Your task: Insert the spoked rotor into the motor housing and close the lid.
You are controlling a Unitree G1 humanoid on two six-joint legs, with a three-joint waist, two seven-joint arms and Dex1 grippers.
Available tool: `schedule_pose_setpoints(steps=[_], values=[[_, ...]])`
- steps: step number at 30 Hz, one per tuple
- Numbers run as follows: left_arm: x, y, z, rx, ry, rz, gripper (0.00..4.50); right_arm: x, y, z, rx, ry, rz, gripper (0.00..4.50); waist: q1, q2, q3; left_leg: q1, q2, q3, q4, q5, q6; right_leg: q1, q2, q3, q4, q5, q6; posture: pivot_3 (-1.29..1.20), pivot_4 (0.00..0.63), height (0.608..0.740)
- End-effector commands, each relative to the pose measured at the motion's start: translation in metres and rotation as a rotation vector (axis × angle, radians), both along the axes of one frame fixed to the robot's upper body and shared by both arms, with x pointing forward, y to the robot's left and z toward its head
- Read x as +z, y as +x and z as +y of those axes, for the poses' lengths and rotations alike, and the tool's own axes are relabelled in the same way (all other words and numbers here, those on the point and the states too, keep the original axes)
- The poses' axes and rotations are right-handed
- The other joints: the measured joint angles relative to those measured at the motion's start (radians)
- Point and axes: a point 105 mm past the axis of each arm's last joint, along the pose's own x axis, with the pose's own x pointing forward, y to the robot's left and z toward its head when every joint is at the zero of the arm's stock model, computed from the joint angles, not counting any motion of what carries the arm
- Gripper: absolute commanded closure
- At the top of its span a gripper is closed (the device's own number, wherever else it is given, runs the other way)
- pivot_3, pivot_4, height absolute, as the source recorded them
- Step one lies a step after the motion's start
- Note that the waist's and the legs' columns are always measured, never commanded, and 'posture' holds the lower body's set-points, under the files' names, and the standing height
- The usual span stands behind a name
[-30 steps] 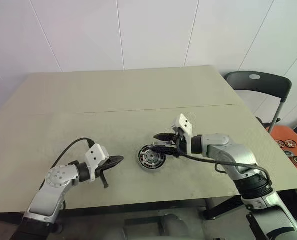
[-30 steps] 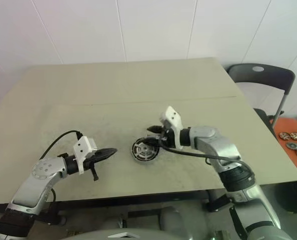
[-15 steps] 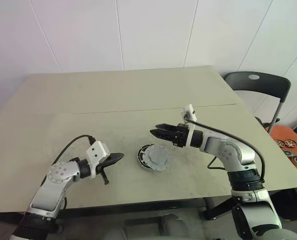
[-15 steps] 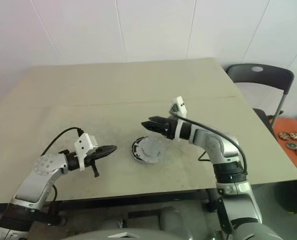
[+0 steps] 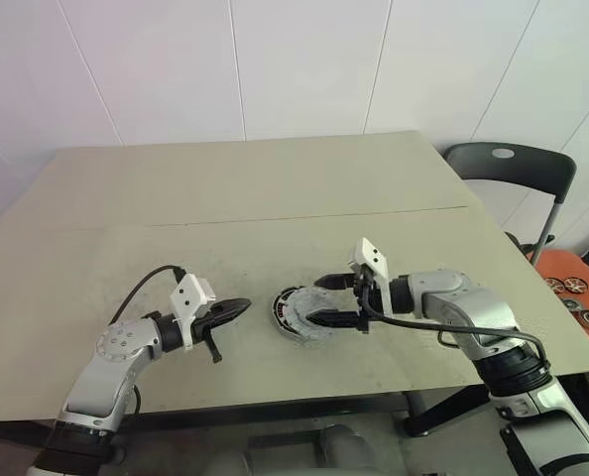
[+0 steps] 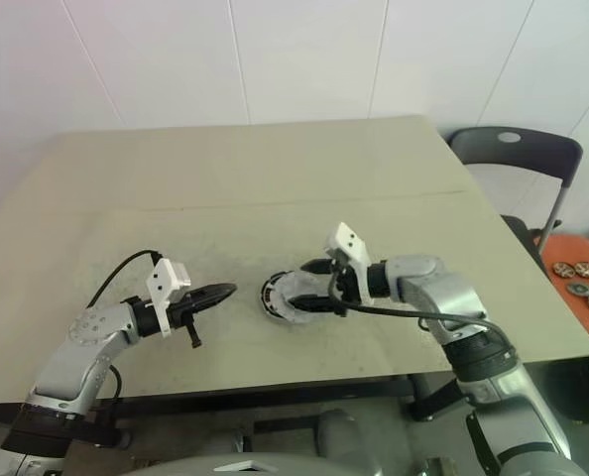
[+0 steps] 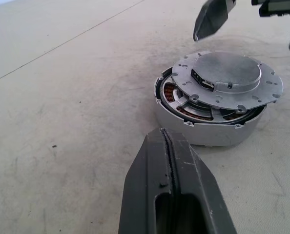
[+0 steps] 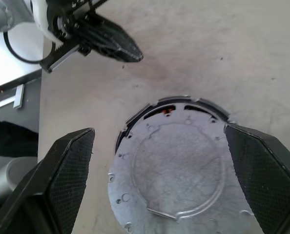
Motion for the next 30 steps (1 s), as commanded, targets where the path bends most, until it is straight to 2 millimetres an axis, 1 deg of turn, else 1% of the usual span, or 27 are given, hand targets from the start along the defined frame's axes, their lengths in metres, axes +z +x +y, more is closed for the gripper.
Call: schedule_pose_setpoints(steps=[1,3,7,9,11,12,13,15,16,20,22,24,27,30], values=[[0.010,0.003,0.000,0.005,-0.003,-0.051,4.50,-0.006,0.005,0.004,-0.009,-0.060,-0.063,0.06,0.000,0.000,0.000,0.000,0.000,0.000,0.000,0.000,0.000,0.000,0.000,0.000,0.000,0.000,0.000,0.00,0.000,0.740],[0.010,0.004,0.001,0.010,0.009,-0.058,4.50,-0.013,0.006,0.004,-0.010,-0.082,-0.058,0.06,0.001,0.000,0.000,0.000,0.000,0.000,0.000,0.000,0.000,0.000,0.000,0.000,0.000,0.000,0.000,0.00,0.000,0.740],[0.010,0.004,0.000,0.007,0.010,-0.061,4.50,-0.034,0.002,0.002,0.019,-0.177,-0.078,0.06,0.000,-0.001,0.000,0.002,0.000,0.000,-0.001,0.000,0.000,0.002,0.000,0.000,0.000,0.000,0.000,0.00,0.000,0.740],[0.010,0.005,0.000,0.009,0.012,-0.062,4.50,-0.038,0.003,0.004,0.025,-0.194,-0.090,0.06,0.000,-0.001,-0.001,0.010,0.000,0.000,-0.002,0.000,0.000,0.008,0.000,0.000,-0.001,-0.001,-0.002,0.00,0.000,0.740],[0.010,0.006,0.000,0.009,0.013,-0.064,4.50,-0.040,0.004,0.005,0.033,-0.206,-0.109,0.06,-0.002,-0.002,-0.001,0.012,0.000,0.000,-0.001,0.000,0.000,0.010,0.000,0.000,-0.001,-0.002,-0.003,0.00,0.000,0.740],[0.010,0.006,0.000,0.010,0.013,-0.065,4.50,-0.040,0.004,0.007,0.037,-0.202,-0.113,0.46,-0.003,-0.002,-0.001,0.013,0.000,0.000,-0.001,0.000,0.000,0.011,0.000,0.000,-0.001,-0.002,-0.003,0.00,0.000,0.740],[0.010,0.006,0.000,0.010,0.014,-0.066,4.50,-0.039,0.004,0.008,0.041,-0.193,-0.115,0.64,-0.004,-0.003,-0.001,0.013,0.000,0.000,0.000,0.000,0.000,0.012,0.000,0.000,-0.001,-0.002,-0.004,0.00,0.000,0.740],[0.010,0.006,0.001,0.014,0.018,-0.071,4.50,-0.037,0.006,0.011,0.033,-0.175,-0.126,1.33,-0.004,-0.003,-0.001,0.014,0.000,0.000,0.001,0.000,0.000,0.013,0.000,0.000,-0.001,-0.002,-0.004,0.00,0.000,0.740],[0.010,0.006,0.001,0.013,0.019,-0.073,4.50,-0.036,0.008,0.012,0.025,-0.168,-0.136,1.46,-0.005,-0.003,-0.002,0.014,0.000,0.000,0.001,0.000,0.000,0.013,0.000,0.000,-0.001,-0.002,-0.004,0.00,0.000,0.740],[0.010,0.006,-0.001,0.009,0.018,-0.079,4.50,-0.028,0.012,0.015,0.012,-0.128,-0.144,1.45,-0.008,-0.004,-0.002,0.014,0.000,0.000,0.000,0.000,0.000,0.013,0.000,0.000,0.000,-0.002,-0.003,0.00,0.000,0.740],[0.010,0.007,-0.002,0.007,0.017,-0.080,4.50,-0.016,0.016,0.020,-0.021,-0.045,-0.119,1.45,-0.008,-0.004,-0.002,0.014,0.000,0.000,0.000,0.000,0.000,0.012,0.000,0.000,0.000,-0.002,-0.003,0.00,0.000,0.740],[0.009,0.006,-0.003,0.003,0.019,-0.077,4.50,-0.009,0.018,0.022,-0.039,0.006,-0.098,1.45,-0.008,-0.004,-0.002,0.014,0.000,0.000,0.000,0.000,0.000,0.012,0.000,0.000,0.001,-0.002,-0.003,0.00,0.000,0.740],[0.005,0.006,-0.003,0.000,0.033,-0.074,4.50,-0.011,0.014,0.024,-0.032,-0.005,-0.096,1.45,-0.005,-0.003,-0.002,0.013,0.000,0.000,0.000,0.000,0.000,0.011,0.000,0.000,0.001,-0.002,-0.003,0.00,0.000,0.740],[0.006,0.006,-0.003,0.002,0.030,-0.075,4.50,-0.012,0.016,0.024,-0.049,-0.022,-0.108,1.45,-0.004,-0.003,-0.002,0.011,0.000,0.000,-0.001,0.000,0.000,0.010,0.000,0.000,0.000,-0.002,-0.003,0.00,0.000,0.740]])
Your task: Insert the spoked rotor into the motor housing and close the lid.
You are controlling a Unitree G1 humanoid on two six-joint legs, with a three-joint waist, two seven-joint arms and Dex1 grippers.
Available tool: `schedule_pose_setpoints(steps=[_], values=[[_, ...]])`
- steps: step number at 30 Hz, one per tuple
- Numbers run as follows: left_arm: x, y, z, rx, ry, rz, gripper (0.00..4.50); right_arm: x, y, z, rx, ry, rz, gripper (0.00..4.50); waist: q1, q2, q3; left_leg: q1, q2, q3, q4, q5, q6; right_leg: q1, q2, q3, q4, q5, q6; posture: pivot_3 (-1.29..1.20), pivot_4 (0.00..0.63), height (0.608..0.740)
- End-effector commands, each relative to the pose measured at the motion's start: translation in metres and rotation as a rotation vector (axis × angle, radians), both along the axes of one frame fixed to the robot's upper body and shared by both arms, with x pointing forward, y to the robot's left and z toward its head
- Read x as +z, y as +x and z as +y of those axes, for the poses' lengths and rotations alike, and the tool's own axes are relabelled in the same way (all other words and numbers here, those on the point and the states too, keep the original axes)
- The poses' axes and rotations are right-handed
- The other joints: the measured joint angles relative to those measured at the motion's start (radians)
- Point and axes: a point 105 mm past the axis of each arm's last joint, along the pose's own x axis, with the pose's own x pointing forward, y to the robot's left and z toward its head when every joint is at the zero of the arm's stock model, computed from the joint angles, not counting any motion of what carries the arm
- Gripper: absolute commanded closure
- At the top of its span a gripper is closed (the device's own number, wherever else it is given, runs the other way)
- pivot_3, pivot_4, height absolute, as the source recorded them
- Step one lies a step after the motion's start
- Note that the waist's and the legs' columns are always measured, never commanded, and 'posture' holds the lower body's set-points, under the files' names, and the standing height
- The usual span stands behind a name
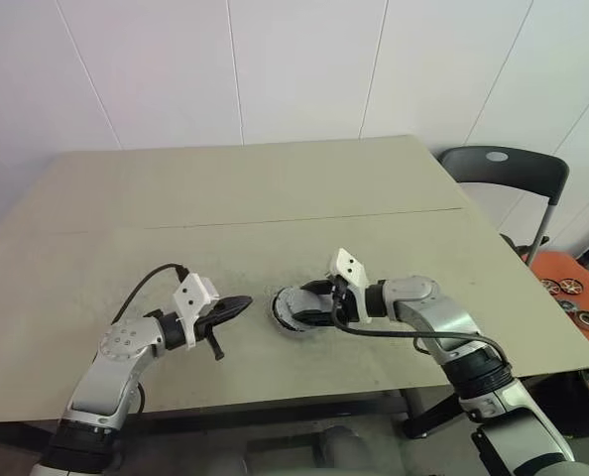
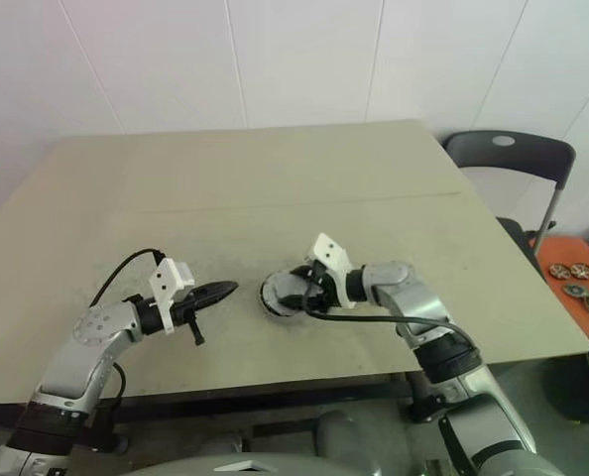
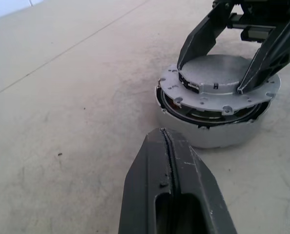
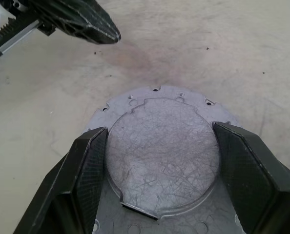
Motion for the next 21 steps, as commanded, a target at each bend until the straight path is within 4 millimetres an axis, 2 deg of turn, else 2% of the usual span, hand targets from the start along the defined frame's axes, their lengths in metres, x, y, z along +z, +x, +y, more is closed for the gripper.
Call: schedule_pose_setpoints(steps=[1,12,16,21], values=[[0.009,0.002,-0.002,-0.010,-0.002,-0.050,4.50,0.009,0.004,0.004,-0.007,-0.003,-0.050,1.45,0.000,0.000,0.000,-0.001,0.000,0.000,0.000,0.000,0.000,-0.001,0.000,0.000,0.000,0.000,0.000,0.00,0.000,0.740],[0.006,0.001,-0.001,-0.006,0.005,-0.046,4.50,-0.014,0.012,0.001,-0.028,-0.197,-0.163,1.45,-0.004,0.000,0.000,0.004,0.000,0.000,0.001,0.000,0.000,0.003,0.000,0.000,0.001,0.000,-0.001,0.00,0.000,0.740],[0.005,0.001,-0.001,-0.002,0.006,-0.042,4.50,-0.015,0.009,0.004,-0.041,-0.168,-0.129,1.45,-0.006,-0.001,0.000,0.007,0.000,0.000,0.001,0.000,0.000,0.004,0.000,0.000,0.001,0.000,-0.001,0.00,0.000,0.740],[0.005,0.001,-0.001,-0.001,0.005,-0.041,4.50,-0.008,0.004,0.013,-0.068,-0.031,0.031,1.45,-0.007,-0.001,0.000,0.008,0.000,0.000,-0.001,0.000,0.000,0.004,0.000,0.000,0.002,0.000,-0.001,0.00,0.000,0.740]])
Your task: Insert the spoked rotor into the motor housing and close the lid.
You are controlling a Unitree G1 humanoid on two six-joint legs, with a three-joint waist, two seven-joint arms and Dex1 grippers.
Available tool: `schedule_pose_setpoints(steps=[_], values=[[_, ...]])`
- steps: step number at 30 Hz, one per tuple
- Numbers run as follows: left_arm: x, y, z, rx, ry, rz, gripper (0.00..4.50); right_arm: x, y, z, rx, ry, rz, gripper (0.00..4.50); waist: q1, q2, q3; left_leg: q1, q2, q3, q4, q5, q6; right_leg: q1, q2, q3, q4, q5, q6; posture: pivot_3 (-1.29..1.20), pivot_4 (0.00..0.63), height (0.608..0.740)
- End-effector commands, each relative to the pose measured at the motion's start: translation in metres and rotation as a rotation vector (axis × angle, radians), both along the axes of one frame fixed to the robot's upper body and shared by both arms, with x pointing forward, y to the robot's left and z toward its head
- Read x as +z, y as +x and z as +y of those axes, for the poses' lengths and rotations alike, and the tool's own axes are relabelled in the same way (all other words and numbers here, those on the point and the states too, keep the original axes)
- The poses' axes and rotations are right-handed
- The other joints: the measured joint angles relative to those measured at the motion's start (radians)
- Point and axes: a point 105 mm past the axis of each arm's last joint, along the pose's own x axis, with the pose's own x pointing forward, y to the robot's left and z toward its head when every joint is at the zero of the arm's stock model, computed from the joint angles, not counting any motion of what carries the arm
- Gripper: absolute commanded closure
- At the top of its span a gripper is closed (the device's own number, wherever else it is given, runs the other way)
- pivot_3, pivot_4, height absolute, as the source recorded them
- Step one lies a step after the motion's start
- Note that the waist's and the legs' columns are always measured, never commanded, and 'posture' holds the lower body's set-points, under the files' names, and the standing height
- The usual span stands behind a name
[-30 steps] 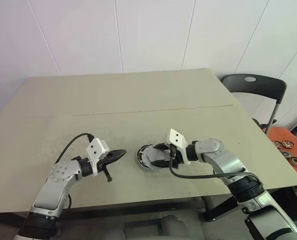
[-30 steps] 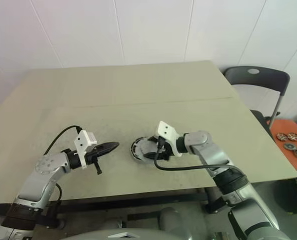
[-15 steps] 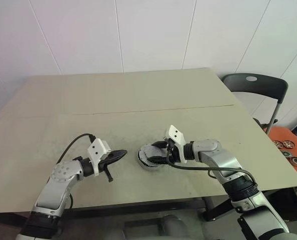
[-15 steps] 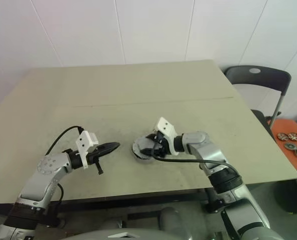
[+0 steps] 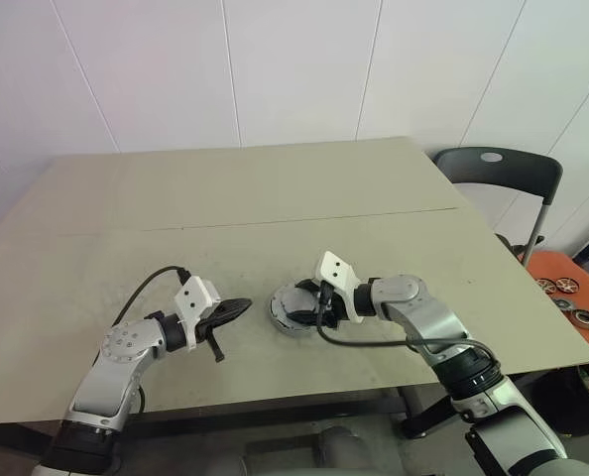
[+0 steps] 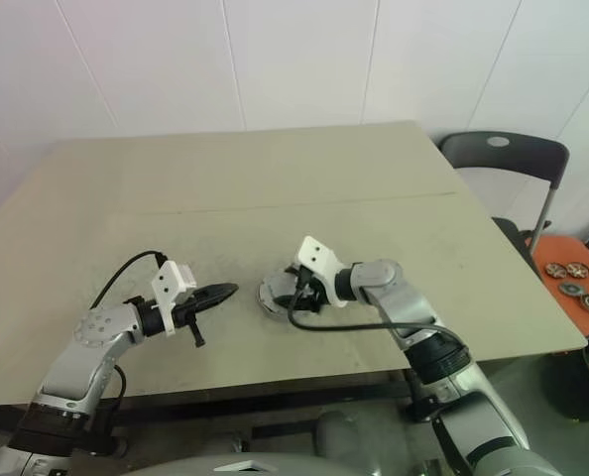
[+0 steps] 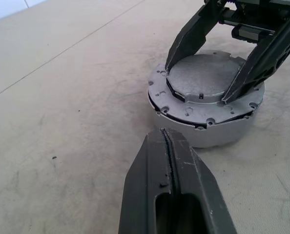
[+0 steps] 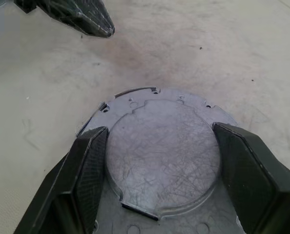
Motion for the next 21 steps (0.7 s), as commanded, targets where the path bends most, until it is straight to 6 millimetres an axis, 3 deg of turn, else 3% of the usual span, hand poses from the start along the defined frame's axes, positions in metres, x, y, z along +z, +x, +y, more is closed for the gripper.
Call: schedule_pose_setpoints(steps=[1,21], values=[[0.007,0.002,-0.001,-0.003,-0.006,-0.036,4.50,-0.003,-0.002,0.001,-0.035,0.033,0.079,1.45,0.002,0.000,0.000,0.000,0.000,0.000,0.000,0.000,0.000,0.000,0.000,0.000,0.000,0.000,0.000,0.00,0.000,0.740],[0.004,0.001,-0.001,-0.003,0.004,-0.026,4.50,-0.024,-0.002,-0.003,-0.056,-0.104,0.031,1.45,-0.001,-0.001,0.000,0.002,0.000,0.000,-0.001,0.000,0.000,0.000,0.000,0.000,-0.002,0.000,0.000,0.00,0.000,0.740]])
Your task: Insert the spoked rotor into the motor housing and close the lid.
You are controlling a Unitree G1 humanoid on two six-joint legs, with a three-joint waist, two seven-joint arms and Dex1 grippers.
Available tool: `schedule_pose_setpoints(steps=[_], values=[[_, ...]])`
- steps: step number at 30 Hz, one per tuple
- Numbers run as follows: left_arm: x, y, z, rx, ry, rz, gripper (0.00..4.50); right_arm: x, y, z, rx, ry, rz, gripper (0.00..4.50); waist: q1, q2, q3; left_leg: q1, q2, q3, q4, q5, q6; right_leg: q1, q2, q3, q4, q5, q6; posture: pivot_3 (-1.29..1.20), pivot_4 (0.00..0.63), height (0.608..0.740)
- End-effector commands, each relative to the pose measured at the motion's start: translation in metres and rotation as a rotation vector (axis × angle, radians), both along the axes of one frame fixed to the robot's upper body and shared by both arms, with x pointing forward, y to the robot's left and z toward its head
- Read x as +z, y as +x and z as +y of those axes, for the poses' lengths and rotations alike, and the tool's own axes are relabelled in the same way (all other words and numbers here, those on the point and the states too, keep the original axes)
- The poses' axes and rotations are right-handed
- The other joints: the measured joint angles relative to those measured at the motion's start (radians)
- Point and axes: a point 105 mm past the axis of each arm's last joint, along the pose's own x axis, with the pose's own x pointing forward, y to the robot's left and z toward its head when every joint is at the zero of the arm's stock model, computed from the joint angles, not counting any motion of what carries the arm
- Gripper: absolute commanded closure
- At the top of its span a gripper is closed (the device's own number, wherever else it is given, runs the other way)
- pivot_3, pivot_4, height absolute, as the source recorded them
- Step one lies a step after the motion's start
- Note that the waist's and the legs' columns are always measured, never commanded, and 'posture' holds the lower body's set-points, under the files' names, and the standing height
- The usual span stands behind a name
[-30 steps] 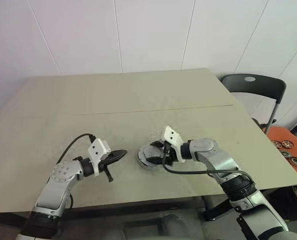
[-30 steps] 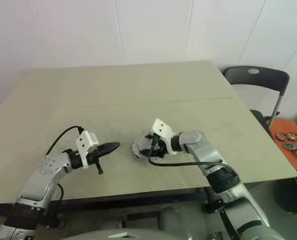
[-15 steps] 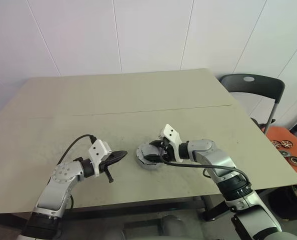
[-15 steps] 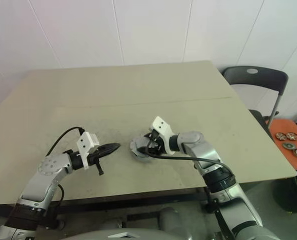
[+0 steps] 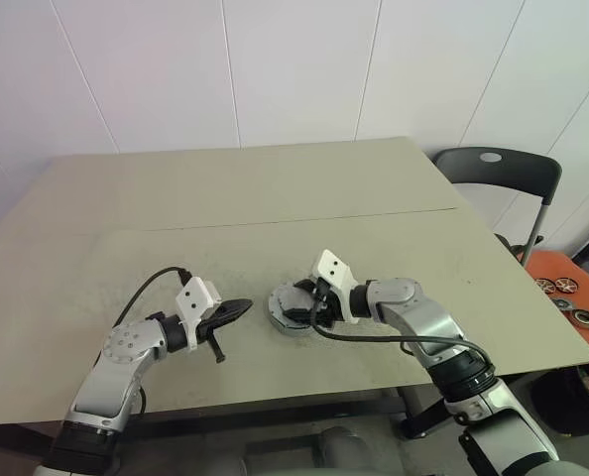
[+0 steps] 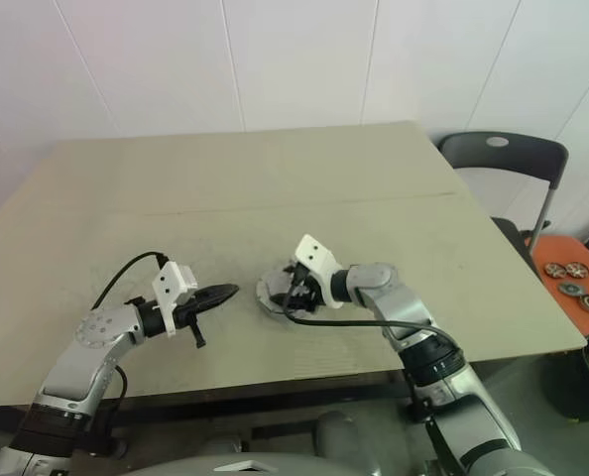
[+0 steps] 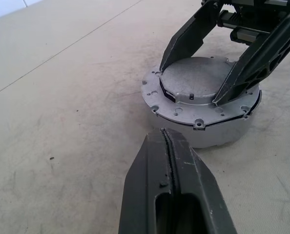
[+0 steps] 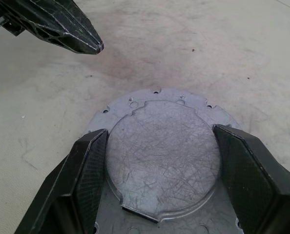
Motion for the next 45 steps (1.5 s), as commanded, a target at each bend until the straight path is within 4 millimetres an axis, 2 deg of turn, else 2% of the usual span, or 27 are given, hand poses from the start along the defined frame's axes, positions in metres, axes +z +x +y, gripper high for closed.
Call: schedule_pose_setpoints(steps=[1,5,9,12,15,25,30,39,45], values=[[0.005,0.001,0.000,-0.003,0.003,-0.028,4.50,-0.022,-0.001,-0.008,-0.044,-0.074,0.062,1.45,0.000,0.000,0.000,0.000,0.000,0.000,0.000,0.000,0.000,0.000,0.000,0.000,0.000,0.000,0.000,0.00,0.000,0.740],[0.004,0.002,0.000,-0.008,0.007,-0.027,4.50,-0.030,-0.010,-0.007,-0.054,-0.066,0.181,1.45,0.001,0.000,0.000,0.001,0.000,0.000,0.000,0.000,0.000,-0.001,0.000,0.000,0.000,0.000,0.000,0.00,0.000,0.740],[0.004,0.002,-0.001,-0.014,0.015,-0.027,4.50,-0.029,-0.016,-0.005,-0.039,-0.042,0.235,1.45,0.002,-0.001,-0.001,0.002,0.000,0.000,-0.001,0.000,0.000,0.000,0.000,0.000,-0.003,0.000,0.000,0.00,0.000,0.740],[0.004,0.002,-0.001,-0.016,0.015,-0.027,4.50,-0.031,-0.016,-0.006,-0.044,-0.055,0.226,1.45,0.002,-0.001,-0.001,0.002,0.000,0.000,-0.003,0.000,0.000,0.000,-0.001,0.000,-0.005,0.000,0.000,0.00,0.000,0.740],[0.003,0.003,-0.001,-0.016,0.018,-0.024,4.50,-0.041,-0.017,-0.011,-0.042,-0.124,0.192,1.45,0.001,-0.001,-0.001,0.002,0.000,0.000,-0.005,0.000,0.000,0.000,-0.001,0.000,-0.008,0.000,0.000,0.00,0.000,0.740],[0.000,0.003,-0.001,-0.019,0.029,-0.023,4.50,-0.044,-0.026,-0.011,0.023,-0.108,0.201,1.45,0.001,-0.002,-0.001,0.002,0.000,0.000,-0.007,0.000,0.000,0.001,-0.001,0.000,-0.012,0.000,0.000,0.00,0.000,0.740],[-0.001,0.003,-0.002,-0.021,0.032,-0.020,4.50,-0.042,-0.031,-0.012,0.053,-0.074,0.233,1.45,0.003,-0.002,-0.002,0.002,0.000,0.000,-0.013,0.000,0.000,0.001,-0.001,0.000,-0.016,0.000,0.000,0.00,0.000,0.740],[-0.003,0.003,-0.002,-0.018,0.032,-0.021,4.50,-0.041,-0.028,-0.013,0.035,-0.044,0.235,1.45,0.005,-0.003,-0.003,0.001,0.000,0.000,-0.017,0.000,0.000,0.003,-0.001,0.000,-0.016,0.000,0.000,0.00,0.000,0.740],[-0.003,0.004,-0.003,-0.016,0.033,-0.023,4.50,-0.029,-0.019,-0.012,0.023,0.017,0.200,1.45,0.006,-0.003,-0.003,0.001,0.000,0.000,-0.017,0.000,0.000,0.003,-0.001,0.000,-0.016,0.000,0.000,0.00,0.000,0.740]])
